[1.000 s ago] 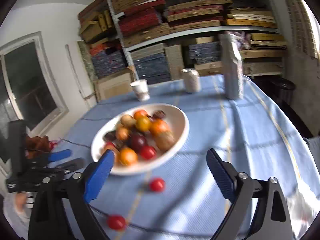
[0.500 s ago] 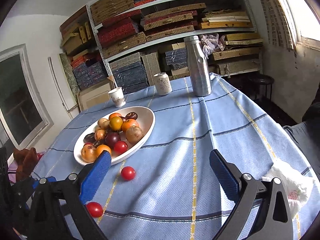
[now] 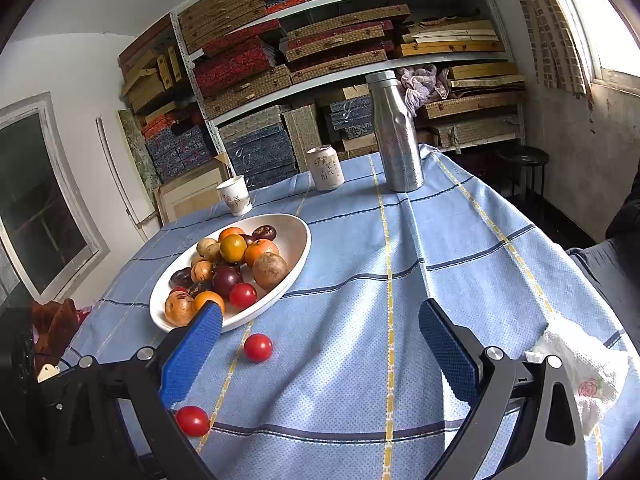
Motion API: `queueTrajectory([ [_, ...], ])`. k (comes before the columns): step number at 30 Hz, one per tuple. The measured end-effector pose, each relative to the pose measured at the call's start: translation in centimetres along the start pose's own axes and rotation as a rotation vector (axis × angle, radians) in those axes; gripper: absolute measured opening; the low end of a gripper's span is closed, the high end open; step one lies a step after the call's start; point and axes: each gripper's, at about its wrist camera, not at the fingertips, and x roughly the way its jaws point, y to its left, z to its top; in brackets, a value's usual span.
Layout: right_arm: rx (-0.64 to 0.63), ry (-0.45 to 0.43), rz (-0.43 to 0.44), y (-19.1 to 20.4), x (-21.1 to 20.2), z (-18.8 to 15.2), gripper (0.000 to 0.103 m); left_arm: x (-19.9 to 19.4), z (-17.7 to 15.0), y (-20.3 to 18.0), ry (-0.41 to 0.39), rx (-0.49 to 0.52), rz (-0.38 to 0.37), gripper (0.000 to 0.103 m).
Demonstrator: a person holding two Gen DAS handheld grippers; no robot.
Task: Organize fruits
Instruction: 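Move both open tools back toward the red cherry tomatoes on the cloth, then grasp a red cherry tomato with the left tool while the right tool grasps another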
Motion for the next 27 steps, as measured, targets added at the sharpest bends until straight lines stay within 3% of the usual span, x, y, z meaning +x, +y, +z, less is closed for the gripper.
queueTrajectory([
  [3, 0.001, 0.002, 0.003, 0.1, 0.0, 0.0, 0.099, 0.2, 0.0, -0.1, 0.012, 0.006, -0.018, 0.086],
  [7, 0.006, 0.009, 0.006, 0.1, 0.0, -0.2, 0.099, 1.2, 0.1, -0.2, 0.061, 0.007, -0.046, 0.066],
  [10, 0.010, 0.018, 0.007, 0.1, 0.2, -0.3, 0.099, 1.6, 0.1, -0.3, 0.078, 0.009, -0.050, 0.065],
  [13, 0.012, 0.020, 0.006, 0.1, 0.3, -0.2, 0.099, 2.0, 0.0, -0.3, 0.097, 0.007, -0.066, 0.051],
  [20, 0.013, 0.020, 0.012, 0.1, 0.3, -0.3, 0.099, 2.6, -0.1, 0.4, 0.124, -0.030, -0.104, 0.043],
  [27, 0.015, 0.021, 0.013, 0.0, 0.3, -0.3, 0.099, 3.2, 0.1, 0.5, 0.139, -0.042, -0.111, 0.043],
])
